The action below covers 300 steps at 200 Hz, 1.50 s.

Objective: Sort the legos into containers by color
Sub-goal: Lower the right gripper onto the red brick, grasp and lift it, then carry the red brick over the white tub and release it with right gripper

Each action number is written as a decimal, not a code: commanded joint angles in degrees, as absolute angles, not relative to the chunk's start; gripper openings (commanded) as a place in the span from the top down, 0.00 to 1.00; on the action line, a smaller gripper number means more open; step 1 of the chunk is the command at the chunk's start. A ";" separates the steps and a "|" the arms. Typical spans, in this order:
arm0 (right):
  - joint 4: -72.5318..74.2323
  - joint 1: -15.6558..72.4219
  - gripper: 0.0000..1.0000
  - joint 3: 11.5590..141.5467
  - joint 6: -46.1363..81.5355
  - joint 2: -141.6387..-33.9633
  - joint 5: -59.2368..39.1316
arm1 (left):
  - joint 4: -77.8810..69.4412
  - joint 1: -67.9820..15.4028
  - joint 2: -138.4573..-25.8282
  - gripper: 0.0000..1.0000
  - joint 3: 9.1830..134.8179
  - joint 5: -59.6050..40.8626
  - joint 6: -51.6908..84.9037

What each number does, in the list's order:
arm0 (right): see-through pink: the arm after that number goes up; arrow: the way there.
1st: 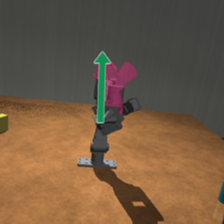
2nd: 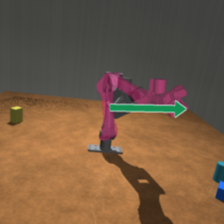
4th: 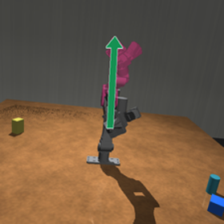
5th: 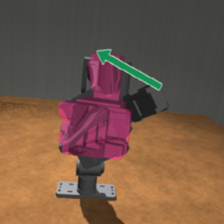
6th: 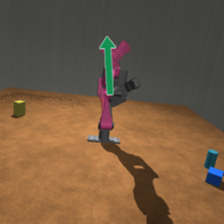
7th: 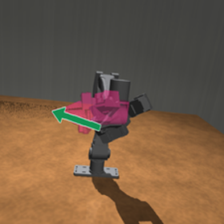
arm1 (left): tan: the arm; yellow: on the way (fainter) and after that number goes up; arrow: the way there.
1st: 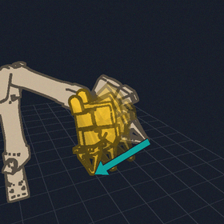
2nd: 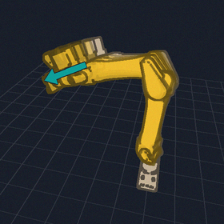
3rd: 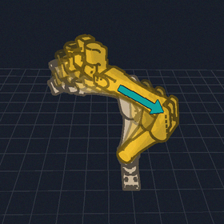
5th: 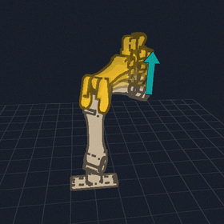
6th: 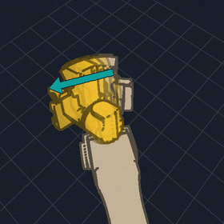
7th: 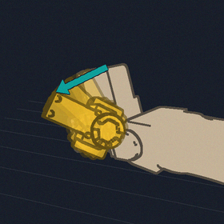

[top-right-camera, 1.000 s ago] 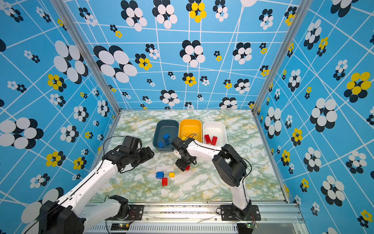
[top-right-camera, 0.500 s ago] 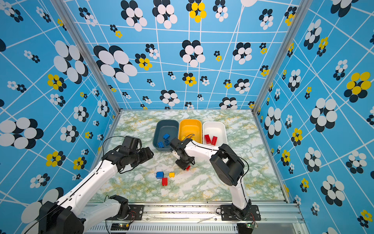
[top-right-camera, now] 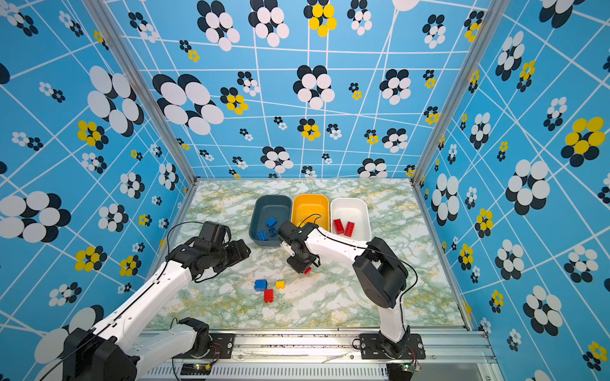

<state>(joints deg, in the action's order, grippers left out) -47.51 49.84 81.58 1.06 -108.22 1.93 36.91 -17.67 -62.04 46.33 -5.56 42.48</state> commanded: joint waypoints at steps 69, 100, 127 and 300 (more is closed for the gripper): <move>-50.83 42.67 0.75 78.62 6.52 -93.20 7.49 | 37.71 -18.00 -60.22 0.18 45.18 -5.36 42.72; -50.85 37.75 0.75 80.11 6.47 -93.09 8.32 | 37.84 -18.36 -60.12 0.18 45.31 -5.29 42.72; -49.99 34.00 0.75 81.33 6.77 -94.48 8.83 | 38.13 -18.77 -59.69 0.18 45.35 -4.86 42.96; -44.05 17.85 0.74 96.35 8.85 -116.19 7.01 | 39.02 -23.01 -58.82 0.18 45.13 -1.01 47.05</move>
